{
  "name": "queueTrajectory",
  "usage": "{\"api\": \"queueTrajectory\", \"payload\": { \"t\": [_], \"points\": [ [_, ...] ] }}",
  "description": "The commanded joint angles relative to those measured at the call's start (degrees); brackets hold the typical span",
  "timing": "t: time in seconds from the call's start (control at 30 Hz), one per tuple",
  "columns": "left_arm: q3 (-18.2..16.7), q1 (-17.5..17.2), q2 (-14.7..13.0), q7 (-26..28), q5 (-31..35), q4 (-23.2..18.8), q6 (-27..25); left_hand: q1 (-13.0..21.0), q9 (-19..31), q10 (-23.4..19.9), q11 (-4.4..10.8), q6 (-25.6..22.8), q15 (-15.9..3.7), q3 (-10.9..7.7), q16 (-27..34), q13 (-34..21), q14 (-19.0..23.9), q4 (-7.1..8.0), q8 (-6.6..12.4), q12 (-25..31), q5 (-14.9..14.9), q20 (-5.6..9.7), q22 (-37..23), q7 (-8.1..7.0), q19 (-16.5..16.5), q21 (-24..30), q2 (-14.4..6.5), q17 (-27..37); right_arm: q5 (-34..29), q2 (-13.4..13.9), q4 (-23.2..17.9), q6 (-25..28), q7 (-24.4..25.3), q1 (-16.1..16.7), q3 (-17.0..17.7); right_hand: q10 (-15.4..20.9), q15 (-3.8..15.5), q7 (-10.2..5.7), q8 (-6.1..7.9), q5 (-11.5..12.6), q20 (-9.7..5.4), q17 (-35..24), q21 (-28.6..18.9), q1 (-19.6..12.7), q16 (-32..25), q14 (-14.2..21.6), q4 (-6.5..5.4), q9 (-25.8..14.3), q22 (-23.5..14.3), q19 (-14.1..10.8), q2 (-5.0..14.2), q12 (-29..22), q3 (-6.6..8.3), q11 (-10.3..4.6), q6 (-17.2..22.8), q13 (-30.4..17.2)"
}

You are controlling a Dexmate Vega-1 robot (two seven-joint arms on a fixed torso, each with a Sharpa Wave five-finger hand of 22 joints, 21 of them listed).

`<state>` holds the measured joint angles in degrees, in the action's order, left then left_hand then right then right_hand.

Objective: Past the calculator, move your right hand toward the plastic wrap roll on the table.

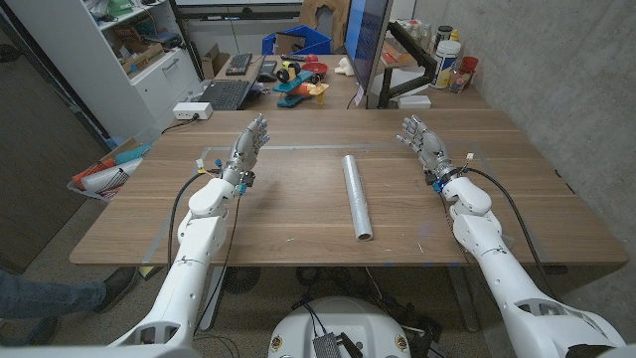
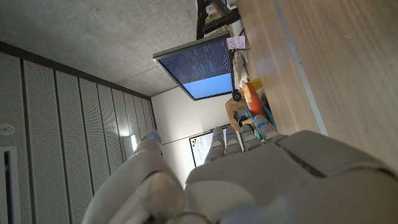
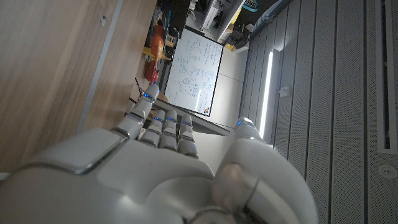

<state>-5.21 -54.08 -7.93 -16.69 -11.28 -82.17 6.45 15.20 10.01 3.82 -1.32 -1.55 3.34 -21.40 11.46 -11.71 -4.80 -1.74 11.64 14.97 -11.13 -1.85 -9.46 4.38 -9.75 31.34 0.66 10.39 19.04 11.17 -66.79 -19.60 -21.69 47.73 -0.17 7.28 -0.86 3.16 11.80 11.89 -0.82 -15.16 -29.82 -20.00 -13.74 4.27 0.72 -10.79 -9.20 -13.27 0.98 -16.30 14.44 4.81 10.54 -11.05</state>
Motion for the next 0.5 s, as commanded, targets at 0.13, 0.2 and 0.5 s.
{"api": "queueTrajectory", "payload": {
  "t": [0.13, 0.2, 0.5],
  "points": [
    [-0.6, -1.5, 0.2, 0.4, 0.7, -2.6, -1.2, 0.1, 0.3, -0.2, 0.17, -0.5, -0.09, -0.03, 0.2, 0.1, 0.2, -0.29, -0.11, -0.3, 0.0, -0.3, -0.3, 0.25, -1.3, -0.3, -0.6, 0.2, 1.7, -0.4, 3.9, -4.8, -5.3, -1.4, 0.8, 0.7, 0.39, -0.45, 0.01, 0.0, -0.07, 0.0, 0.6, 0.7, -0.5, 0.9, -0.07, -0.3, -0.2, -0.8, -0.77, 0.2, -0.51, -0.11, 0.2, -0.1],
    [-0.6, -1.6, 0.2, 0.5, 0.8, -2.8, -1.2, 0.1, 0.3, -0.3, 0.15, -0.6, -0.15, -0.02, 0.2, 0.1, 0.3, -0.31, -0.09, -0.3, 0.1, -0.32, -0.3, 0.26, -1.3, -0.4, -0.7, 0.2, 1.4, -0.2, 3.6, -4.8, -5.3, -1.4, 0.7, 0.8, 0.43, -0.46, 0.01, 0.0, -0.08, 0.1, 0.6, 0.8, -0.5, 0.9, -0.1, -0.3, -0.2, -0.8, -0.81, 0.2, -0.56, -0.06, 0.2, -0.1],
    [-0.5, -2.2, 0.3, 0.8, 1.0, -3.6, -1.8, 0.0, 0.3, -0.3, 0.26, -0.7, -0.15, 0.03, 0.2, 0.1, 0.3, -0.37, -0.17, -0.5, 0.1, -0.44, -0.3, 0.22, -1.1, -0.7, -0.7, 0.2, -0.2, 0.7, 2.3, -5.6, -5.3, -1.0, 0.2, 1.0, 0.97, -1.1, -0.12, 0.2, -0.02, 0.2, 1.2, 2.0, -0.7, 1.4, -0.52, -0.3, -0.2, -1.1, -1.09, 0.5, -1.14, -0.71, 0.0, -0.2]
  ]
}}
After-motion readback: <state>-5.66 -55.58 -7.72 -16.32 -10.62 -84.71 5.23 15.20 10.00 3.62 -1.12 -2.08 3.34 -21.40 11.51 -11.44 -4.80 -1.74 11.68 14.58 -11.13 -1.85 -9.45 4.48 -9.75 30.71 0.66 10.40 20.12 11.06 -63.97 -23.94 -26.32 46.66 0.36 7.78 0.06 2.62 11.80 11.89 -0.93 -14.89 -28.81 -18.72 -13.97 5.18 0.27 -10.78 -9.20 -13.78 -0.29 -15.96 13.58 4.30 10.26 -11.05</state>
